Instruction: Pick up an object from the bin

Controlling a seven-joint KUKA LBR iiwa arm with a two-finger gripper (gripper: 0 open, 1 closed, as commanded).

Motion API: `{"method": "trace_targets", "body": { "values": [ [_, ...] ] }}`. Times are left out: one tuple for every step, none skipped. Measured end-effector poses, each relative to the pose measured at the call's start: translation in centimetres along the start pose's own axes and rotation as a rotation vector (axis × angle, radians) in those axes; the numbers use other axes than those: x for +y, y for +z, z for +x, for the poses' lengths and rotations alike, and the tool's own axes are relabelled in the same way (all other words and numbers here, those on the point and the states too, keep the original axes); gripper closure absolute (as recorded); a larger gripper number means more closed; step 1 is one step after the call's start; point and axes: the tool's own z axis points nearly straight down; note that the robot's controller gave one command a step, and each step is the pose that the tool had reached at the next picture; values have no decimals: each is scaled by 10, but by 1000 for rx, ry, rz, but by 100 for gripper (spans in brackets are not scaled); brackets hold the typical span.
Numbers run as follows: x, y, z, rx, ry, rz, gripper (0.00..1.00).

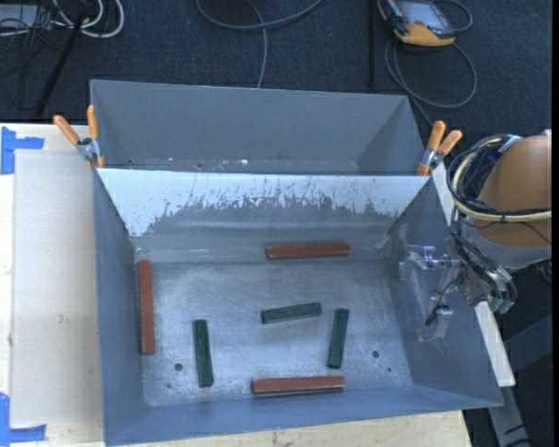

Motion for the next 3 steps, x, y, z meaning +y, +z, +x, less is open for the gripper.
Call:
{"method": "trace_targets", "body": {
  "values": [
    [68, 81, -9, 5, -293, -4, 0],
    [130, 81, -12, 1, -90, -3, 0],
    [128, 80, -13, 0, -92, 0, 100]
  ]
}}
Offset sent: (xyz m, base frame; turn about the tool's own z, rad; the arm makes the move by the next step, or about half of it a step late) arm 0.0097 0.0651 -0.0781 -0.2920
